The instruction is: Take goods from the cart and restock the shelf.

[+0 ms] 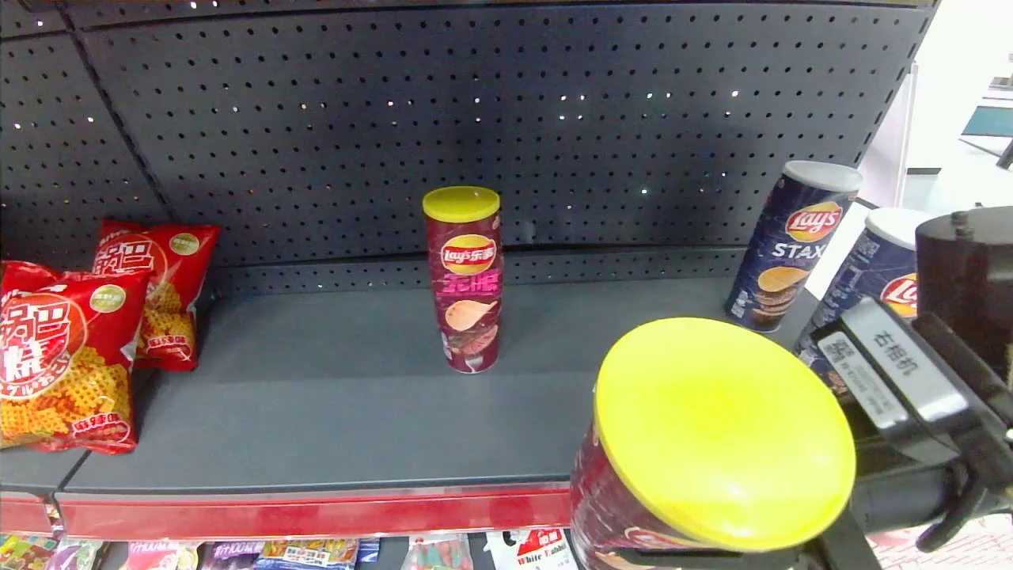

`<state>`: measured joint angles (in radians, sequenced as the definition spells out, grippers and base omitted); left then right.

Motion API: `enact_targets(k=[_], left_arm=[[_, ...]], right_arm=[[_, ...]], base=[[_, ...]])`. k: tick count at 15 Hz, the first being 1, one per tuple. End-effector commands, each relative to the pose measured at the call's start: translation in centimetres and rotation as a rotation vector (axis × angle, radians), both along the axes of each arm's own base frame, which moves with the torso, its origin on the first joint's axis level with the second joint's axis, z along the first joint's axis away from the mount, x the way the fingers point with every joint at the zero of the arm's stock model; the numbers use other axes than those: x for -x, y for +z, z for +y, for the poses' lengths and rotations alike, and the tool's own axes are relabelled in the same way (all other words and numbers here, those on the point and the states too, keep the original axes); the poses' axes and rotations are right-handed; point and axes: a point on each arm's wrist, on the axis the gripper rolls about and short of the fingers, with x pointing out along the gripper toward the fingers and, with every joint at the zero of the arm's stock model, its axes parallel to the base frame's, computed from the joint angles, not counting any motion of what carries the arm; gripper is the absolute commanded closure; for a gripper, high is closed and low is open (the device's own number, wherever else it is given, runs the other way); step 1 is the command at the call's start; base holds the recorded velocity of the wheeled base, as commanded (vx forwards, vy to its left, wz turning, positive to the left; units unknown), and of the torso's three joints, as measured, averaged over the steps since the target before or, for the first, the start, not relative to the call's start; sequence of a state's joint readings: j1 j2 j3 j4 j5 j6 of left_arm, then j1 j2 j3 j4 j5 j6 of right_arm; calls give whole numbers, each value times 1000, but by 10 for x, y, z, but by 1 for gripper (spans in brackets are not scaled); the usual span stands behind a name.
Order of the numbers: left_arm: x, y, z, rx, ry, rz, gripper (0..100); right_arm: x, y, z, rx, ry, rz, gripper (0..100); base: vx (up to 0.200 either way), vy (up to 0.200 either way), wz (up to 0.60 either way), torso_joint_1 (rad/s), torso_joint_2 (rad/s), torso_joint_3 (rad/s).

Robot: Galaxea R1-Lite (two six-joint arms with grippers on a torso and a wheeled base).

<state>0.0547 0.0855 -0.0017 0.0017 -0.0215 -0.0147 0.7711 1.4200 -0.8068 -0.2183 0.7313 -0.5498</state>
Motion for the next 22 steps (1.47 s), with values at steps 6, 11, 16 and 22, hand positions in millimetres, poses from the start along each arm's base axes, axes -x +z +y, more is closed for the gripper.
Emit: enact_targets(k=[6, 11, 16, 22], left_arm=[[0, 0, 0, -2, 0, 0, 0], [0, 0, 0, -2, 0, 0, 0], [0, 0, 0, -1, 0, 0, 0], [0, 0, 0, -2, 0, 0, 0]], right_arm=[[-1, -3, 0, 6, 1, 7, 100], [-2, -5, 2, 12, 2, 14, 100], [-4, -7, 3, 17, 2, 20, 100], [-4, -5, 3, 12, 1, 14, 100]], base=[[0, 0, 0, 0, 0, 0], [0, 0, 0, 0, 0, 0], [0, 0, 0, 0, 0, 0], [100, 0, 0, -3, 0, 1]])
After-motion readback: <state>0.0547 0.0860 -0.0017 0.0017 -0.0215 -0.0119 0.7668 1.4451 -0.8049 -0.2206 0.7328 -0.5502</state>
